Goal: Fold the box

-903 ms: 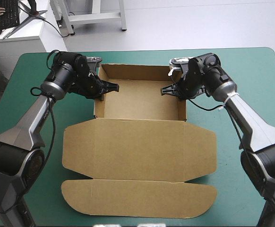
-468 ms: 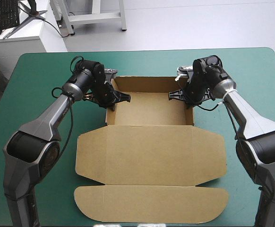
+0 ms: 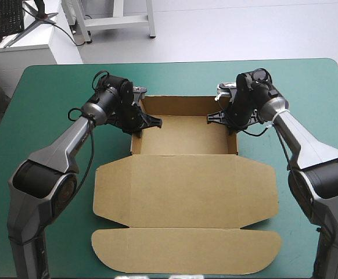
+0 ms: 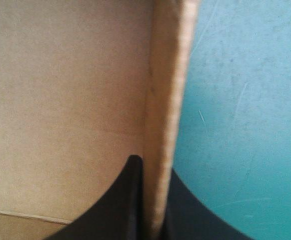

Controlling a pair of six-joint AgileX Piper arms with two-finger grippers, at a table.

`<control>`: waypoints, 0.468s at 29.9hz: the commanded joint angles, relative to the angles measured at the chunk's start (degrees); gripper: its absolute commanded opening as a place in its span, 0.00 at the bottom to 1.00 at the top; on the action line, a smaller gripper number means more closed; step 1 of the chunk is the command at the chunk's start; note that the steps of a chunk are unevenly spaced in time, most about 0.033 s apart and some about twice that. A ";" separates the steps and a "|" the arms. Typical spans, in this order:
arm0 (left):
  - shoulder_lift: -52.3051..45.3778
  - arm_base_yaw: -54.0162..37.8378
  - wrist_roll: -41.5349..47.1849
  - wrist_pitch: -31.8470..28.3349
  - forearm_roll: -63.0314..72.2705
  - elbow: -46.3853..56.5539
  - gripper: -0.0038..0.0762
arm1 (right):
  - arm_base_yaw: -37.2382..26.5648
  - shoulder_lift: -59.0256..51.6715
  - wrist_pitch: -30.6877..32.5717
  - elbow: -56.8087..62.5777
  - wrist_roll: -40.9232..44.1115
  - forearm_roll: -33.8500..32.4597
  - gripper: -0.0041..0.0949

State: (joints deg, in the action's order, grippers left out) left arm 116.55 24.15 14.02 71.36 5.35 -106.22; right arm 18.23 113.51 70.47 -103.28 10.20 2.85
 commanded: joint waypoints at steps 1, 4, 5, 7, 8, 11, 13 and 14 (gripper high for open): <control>-2.89 0.34 -1.21 2.24 -1.05 -1.67 0.04 | -0.13 -2.94 1.31 -1.58 -1.49 -2.29 0.13; -2.89 0.34 -1.48 2.24 -1.05 -1.67 0.04 | -0.13 -2.94 1.31 -1.58 1.03 -5.16 0.30; -2.89 0.34 -1.65 2.24 -1.05 -1.67 0.04 | -0.13 -2.94 1.31 -1.58 1.03 -5.84 0.37; -2.89 0.34 -2.89 2.24 -1.05 -1.67 0.08 | -0.13 -2.94 1.31 -1.58 1.03 -5.99 0.48; -2.89 0.34 -3.10 2.24 -1.05 -1.67 0.10 | -0.13 -2.94 1.31 -1.58 1.03 -5.99 0.52; -2.89 0.34 -4.29 2.24 -1.05 -1.67 0.21 | -0.13 -2.94 1.31 -1.58 1.03 -6.13 0.61; -2.89 0.34 -4.42 2.24 -1.05 -1.67 0.29 | -0.13 -3.04 1.31 -1.58 1.03 -6.13 0.64; -2.89 0.34 -4.43 2.24 -1.05 -1.67 0.34 | -0.13 -3.04 1.31 -1.58 1.42 -6.13 0.65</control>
State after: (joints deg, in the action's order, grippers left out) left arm 116.76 24.21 10.12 70.53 4.81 -106.22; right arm 18.33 113.51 70.54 -103.28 11.26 -2.12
